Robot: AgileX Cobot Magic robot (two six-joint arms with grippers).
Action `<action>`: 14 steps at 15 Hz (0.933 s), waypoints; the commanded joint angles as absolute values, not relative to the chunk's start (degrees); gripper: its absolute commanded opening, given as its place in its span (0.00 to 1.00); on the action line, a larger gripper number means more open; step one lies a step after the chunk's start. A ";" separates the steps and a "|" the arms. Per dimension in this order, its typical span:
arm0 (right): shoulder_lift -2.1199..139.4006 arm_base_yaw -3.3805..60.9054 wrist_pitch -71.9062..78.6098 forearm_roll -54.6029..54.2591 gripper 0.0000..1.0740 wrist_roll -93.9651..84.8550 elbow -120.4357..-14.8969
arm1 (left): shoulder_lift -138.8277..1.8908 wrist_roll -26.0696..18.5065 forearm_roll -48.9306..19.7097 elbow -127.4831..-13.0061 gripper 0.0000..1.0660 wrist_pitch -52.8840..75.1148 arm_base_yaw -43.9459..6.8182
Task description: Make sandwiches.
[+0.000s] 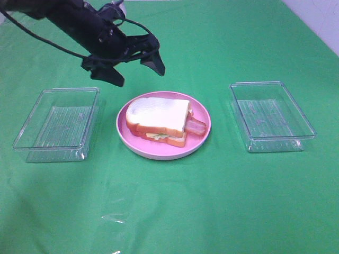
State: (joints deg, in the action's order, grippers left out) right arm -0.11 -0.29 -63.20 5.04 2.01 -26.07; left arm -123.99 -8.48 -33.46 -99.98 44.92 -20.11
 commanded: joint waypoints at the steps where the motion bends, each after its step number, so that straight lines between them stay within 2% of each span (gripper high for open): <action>1: -1.89 -0.69 -62.85 4.81 0.92 1.49 -25.84 | -119.75 2.23 -15.64 -103.13 0.95 53.74 -20.11; 3: -1.89 -0.69 -62.85 4.81 0.92 1.49 -25.84 | -116.77 3.55 -6.59 -104.34 0.95 64.23 -20.11; 6: -1.89 -0.69 -62.85 4.81 0.92 1.49 -25.84 | -113.85 1.72 -2.64 -104.28 0.95 75.75 -20.11; 8: -1.89 -0.69 -62.85 4.87 0.92 1.49 -25.84 | -109.66 2.69 -2.41 -101.36 0.95 75.63 -20.11; 11: -1.89 -0.69 -62.85 4.87 0.92 1.49 -25.84 | -97.06 4.18 2.12 -86.29 0.95 74.89 -19.25; 14: -1.89 -0.69 -62.85 4.87 0.92 1.49 -25.84 | -80.56 9.40 2.41 -66.12 0.95 67.67 -11.63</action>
